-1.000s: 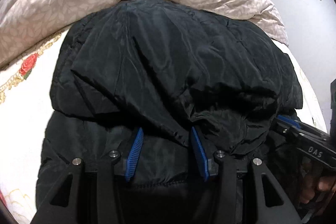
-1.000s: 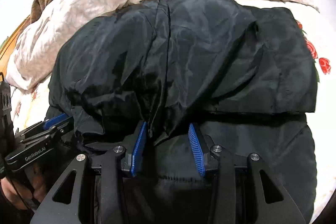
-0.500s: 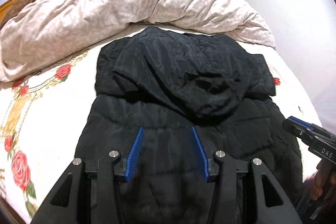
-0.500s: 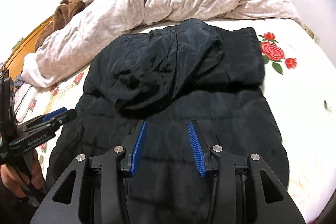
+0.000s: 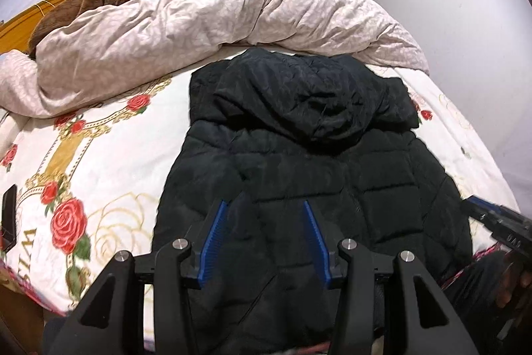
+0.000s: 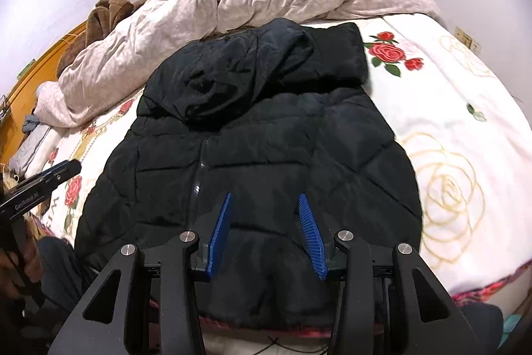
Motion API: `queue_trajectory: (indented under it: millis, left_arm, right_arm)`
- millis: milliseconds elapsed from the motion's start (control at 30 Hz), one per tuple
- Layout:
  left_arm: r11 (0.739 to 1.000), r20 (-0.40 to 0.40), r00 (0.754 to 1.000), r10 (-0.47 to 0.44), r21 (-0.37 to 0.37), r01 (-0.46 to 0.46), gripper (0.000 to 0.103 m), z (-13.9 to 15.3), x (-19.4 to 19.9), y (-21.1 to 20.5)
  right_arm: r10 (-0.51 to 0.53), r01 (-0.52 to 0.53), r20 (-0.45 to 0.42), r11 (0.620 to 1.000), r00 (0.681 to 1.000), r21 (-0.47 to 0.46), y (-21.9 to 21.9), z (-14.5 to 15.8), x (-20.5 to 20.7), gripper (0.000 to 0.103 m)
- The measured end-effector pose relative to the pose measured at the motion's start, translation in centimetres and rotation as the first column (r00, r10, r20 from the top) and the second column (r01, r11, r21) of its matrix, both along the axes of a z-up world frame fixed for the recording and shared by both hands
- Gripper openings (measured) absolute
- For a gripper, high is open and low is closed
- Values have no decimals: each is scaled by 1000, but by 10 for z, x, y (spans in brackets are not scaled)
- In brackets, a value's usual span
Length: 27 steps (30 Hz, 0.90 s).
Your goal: Fold large clothes
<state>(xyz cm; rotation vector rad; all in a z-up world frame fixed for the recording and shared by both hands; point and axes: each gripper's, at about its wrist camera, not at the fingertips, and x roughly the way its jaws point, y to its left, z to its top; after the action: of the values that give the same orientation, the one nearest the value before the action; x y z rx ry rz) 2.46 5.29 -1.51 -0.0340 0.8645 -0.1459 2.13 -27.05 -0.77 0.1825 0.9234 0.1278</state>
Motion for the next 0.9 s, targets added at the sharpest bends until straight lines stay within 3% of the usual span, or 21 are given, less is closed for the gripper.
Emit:
queue_trajectory:
  millis: [67,400,733,900]
  left_arm:
    - [1000,-8,1000,10,13,-9,49,-5,-7,5]
    - [998,-45,997,58,21,-57,49,-29,-29,26]
    - [991,-90,987,133,-4,-134,60,-44,-27,56]
    - [985,-135,976,169,-17,-173,61,-63,-22,72]
  right_arm:
    - [-11,11,0,1000,1000,-3,-6,-2,-6,48]
    - [-92,92,-18,996,996,-7,-34,-16,-29,49]
    - [-172,174,-45,984,984,27,-61,-29,-34,50]
    - [-223,226,-58,973,973,42,-82,-36,-32,56]
